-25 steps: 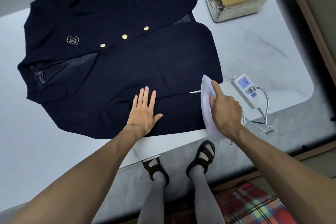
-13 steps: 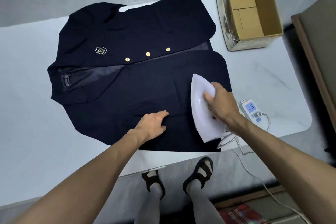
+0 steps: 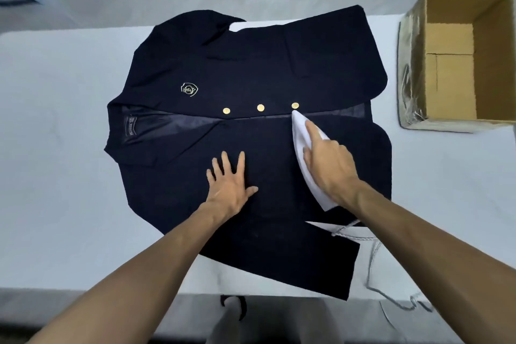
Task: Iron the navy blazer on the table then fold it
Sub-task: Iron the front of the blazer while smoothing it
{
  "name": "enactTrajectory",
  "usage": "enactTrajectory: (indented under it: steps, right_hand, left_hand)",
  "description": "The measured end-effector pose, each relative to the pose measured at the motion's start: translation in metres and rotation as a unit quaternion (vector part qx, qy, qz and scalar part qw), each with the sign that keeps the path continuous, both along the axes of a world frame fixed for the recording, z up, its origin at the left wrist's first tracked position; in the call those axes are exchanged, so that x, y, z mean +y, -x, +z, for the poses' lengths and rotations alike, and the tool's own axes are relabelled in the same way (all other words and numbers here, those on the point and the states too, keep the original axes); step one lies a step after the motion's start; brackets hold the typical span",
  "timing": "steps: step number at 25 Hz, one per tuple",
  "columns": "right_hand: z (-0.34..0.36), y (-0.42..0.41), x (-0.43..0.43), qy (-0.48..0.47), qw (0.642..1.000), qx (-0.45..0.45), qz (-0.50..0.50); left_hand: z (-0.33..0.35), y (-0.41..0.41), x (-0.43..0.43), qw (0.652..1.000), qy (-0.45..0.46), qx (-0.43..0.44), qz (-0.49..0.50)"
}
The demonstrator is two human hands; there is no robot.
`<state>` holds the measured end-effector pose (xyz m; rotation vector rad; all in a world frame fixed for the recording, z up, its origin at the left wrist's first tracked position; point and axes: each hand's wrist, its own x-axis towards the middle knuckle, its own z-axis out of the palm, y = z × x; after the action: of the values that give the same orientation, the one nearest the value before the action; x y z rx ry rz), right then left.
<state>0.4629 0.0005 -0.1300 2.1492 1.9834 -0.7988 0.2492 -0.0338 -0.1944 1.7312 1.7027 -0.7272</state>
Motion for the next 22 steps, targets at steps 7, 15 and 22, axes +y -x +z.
enactTrajectory:
  steps: [7,15,22]
  right_hand:
    - [-0.033,-0.012,0.004,0.003,0.999,-0.038,0.009]
    - [-0.028,-0.081,-0.001,0.006,0.991,-0.059,-0.119]
    - [-0.025,-0.097,-0.001,0.006,0.976,-0.076,-0.204]
  left_hand:
    - [-0.021,-0.037,0.009,0.989,0.052,0.138,-0.002]
    - [-0.021,-0.038,0.011,0.987,0.061,0.15,-0.023]
    - [-0.022,-0.037,0.011,0.986,0.056,0.151,-0.039]
